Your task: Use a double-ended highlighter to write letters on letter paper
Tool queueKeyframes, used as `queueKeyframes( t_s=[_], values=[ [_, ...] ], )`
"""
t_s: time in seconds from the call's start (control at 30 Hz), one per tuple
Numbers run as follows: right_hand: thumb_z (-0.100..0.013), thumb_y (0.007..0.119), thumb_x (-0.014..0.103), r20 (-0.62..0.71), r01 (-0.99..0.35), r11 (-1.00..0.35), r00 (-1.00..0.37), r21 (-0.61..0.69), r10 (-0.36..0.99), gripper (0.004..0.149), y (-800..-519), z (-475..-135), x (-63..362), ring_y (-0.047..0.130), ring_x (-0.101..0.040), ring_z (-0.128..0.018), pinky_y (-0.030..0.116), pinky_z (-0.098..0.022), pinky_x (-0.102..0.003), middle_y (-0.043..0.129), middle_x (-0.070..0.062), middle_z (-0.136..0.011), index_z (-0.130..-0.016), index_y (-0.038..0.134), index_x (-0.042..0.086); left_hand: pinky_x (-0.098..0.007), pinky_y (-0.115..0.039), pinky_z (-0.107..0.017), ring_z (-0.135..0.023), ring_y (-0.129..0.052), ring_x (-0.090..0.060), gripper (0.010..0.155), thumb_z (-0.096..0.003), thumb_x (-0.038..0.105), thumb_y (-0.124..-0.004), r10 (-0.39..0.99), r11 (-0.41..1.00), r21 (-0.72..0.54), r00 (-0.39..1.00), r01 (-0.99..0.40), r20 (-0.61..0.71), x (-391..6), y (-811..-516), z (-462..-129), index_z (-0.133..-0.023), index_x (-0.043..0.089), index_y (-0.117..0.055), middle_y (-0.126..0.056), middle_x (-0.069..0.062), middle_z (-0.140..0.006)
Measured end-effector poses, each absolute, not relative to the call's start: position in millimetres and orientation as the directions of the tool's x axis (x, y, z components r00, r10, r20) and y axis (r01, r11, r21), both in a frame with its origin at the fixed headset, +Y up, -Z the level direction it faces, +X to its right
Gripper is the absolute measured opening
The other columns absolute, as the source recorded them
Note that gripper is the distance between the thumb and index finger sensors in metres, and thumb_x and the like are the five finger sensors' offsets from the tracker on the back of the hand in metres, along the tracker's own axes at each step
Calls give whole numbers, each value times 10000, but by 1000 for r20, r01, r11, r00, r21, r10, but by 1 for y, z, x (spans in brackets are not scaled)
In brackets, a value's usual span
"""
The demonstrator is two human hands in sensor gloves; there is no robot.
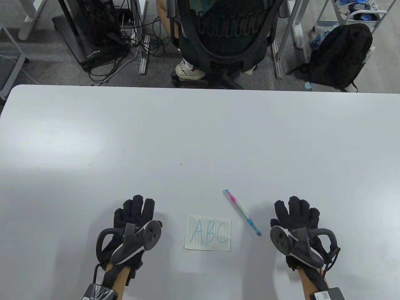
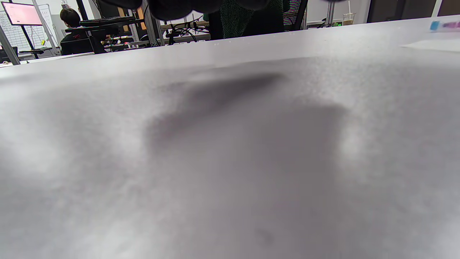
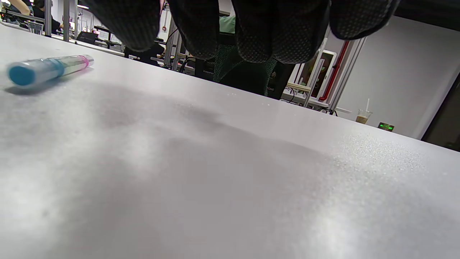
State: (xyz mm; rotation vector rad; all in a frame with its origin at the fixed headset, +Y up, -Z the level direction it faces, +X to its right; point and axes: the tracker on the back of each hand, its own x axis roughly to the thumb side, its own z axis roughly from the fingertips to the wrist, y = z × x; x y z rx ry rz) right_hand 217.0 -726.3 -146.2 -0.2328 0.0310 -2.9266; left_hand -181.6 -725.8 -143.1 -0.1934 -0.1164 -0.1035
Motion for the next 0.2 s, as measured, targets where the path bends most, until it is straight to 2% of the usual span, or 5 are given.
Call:
queueKeyframes(
  t_s=[0.2],
  values=[
    [-564,624,451,157,214,-976,-964,-36,-217,623,-725,-146,216,613,-604,-956,526,-643,-758,576,-358,-1097,-1100,578,138,-658,-470,-812,-1156,-444,-462,736,-585,548,-509,-90,975,-192,989,112,121,-182,-726,-143,-1206,190,-343,-327,-197,-1260]
  ],
)
